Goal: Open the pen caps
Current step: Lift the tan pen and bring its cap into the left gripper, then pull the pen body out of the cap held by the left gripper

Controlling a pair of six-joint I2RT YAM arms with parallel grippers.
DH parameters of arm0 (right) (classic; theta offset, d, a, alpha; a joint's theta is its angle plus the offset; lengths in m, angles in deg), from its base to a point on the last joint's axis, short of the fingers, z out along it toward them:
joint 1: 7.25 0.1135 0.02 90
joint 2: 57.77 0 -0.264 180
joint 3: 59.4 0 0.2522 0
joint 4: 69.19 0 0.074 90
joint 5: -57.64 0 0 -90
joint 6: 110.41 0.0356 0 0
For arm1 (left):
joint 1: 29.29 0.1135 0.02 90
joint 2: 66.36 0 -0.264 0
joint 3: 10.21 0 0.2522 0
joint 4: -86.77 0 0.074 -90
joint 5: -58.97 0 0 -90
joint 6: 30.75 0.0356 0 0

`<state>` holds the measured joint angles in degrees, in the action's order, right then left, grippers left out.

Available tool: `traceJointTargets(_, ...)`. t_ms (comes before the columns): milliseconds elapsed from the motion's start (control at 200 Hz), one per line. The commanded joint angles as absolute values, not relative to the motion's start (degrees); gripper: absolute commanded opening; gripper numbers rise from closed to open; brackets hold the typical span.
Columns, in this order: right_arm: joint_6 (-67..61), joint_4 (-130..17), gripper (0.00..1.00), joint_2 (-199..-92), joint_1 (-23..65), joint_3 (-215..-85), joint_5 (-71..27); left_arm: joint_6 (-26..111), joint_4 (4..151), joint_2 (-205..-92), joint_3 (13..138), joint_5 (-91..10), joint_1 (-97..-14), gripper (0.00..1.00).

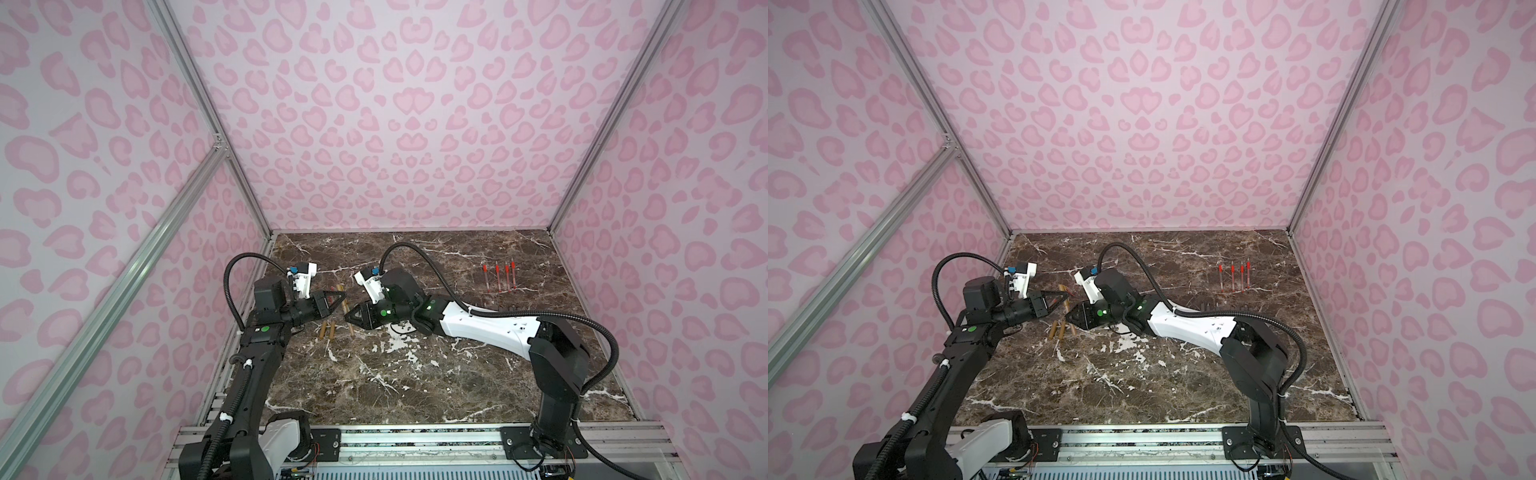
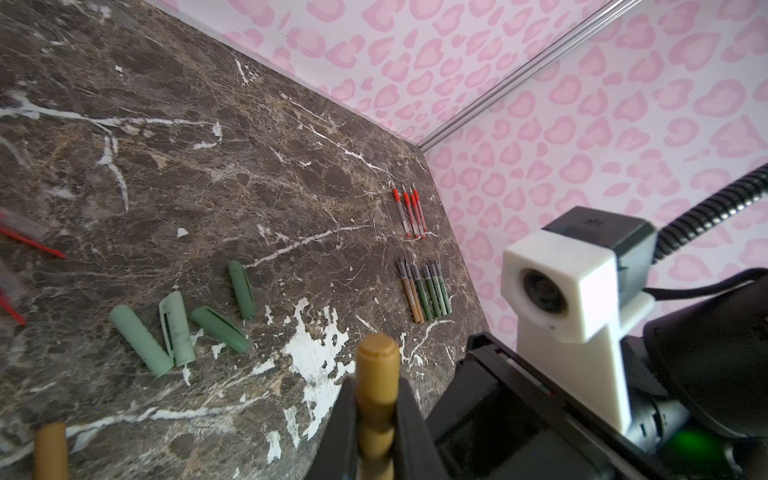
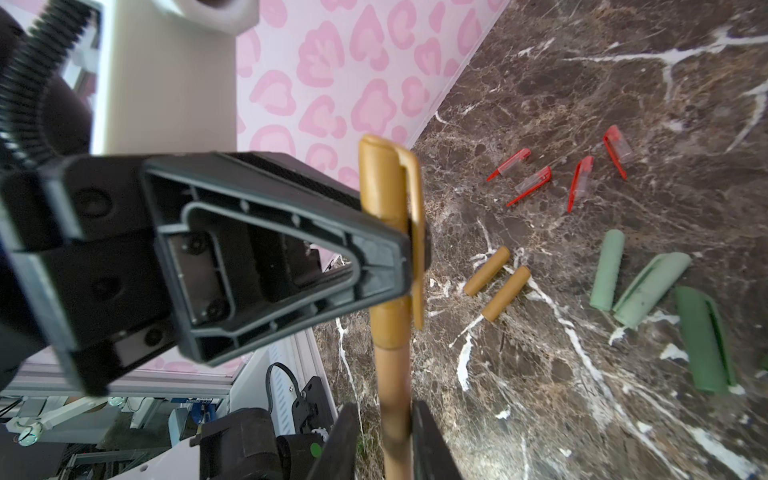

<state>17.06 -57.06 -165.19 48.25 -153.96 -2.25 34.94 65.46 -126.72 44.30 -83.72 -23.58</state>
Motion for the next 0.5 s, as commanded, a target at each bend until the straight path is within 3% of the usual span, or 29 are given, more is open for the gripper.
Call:
traceJointTargets(0,16.2,-57.4,0.2,-165.8,48.6,-154.6,-1.1,35.6,66.5,-126.5,44.7,-83.6,-23.5,0.04)
traceJointTargets(105,16.2,-57.3,0.19,-166.8,48.4,-154.6,-1.0,35.7,67.3,-126.8,44.2,-83.7,-23.5,0.04)
traceJointTargets(200,16.6,-57.4,0.09,-167.1,48.4,-154.8,-0.7,35.0,66.5,-126.9,45.0,-83.8,-23.5,0.04)
traceJointTargets(360,16.5,-58.3,0.03,-168.0,48.3,-153.8,-0.6,34.8,67.6,-126.8,44.5,-83.9,-23.5,0.04)
traceJointTargets(495,17.2,-58.3,0.21,-168.6,48.3,-155.3,0.0,33.3,67.3,-126.7,45.2,-84.4,-23.5,0.04)
